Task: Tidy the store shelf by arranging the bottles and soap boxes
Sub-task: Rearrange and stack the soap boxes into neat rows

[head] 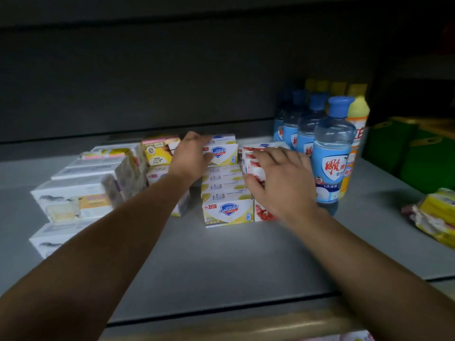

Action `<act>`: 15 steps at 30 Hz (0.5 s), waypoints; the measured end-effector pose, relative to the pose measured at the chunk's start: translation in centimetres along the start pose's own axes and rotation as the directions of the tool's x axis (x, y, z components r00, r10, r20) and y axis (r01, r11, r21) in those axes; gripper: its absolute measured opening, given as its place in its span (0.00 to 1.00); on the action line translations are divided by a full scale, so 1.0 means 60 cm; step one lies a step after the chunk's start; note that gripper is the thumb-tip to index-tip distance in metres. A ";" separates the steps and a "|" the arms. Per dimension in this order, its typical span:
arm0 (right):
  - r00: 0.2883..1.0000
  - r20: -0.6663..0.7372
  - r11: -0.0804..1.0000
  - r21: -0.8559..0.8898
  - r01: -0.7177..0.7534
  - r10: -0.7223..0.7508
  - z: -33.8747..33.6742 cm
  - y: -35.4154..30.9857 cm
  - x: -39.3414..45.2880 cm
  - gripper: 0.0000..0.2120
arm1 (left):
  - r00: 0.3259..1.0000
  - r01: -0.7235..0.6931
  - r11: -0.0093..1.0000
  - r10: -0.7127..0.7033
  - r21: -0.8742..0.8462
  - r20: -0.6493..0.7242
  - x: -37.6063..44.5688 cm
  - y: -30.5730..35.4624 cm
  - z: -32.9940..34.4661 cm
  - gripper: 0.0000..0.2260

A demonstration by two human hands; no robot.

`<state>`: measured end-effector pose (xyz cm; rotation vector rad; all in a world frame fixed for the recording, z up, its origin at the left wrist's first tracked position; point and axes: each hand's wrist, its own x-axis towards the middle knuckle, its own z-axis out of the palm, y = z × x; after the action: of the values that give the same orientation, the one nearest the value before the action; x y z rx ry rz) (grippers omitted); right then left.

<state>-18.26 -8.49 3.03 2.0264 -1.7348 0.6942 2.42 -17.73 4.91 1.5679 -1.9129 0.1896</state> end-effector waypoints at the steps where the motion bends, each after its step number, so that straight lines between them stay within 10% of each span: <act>1: 1.000 -0.006 1.000 0.003 -0.003 0.003 0.002 0.000 0.000 0.28 | 1.000 0.012 1.000 -0.012 0.023 0.005 0.011 -0.001 0.012 0.20; 15: 0.999 -0.036 0.999 0.046 -0.021 0.023 0.001 -0.005 -0.001 0.28 | 0.997 0.040 0.986 -0.050 0.165 0.057 0.064 -0.012 0.040 0.19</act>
<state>-17.99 -8.41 2.94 2.0151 -1.7381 0.7793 1.85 -22.27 4.99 1.7412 -1.9490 0.2888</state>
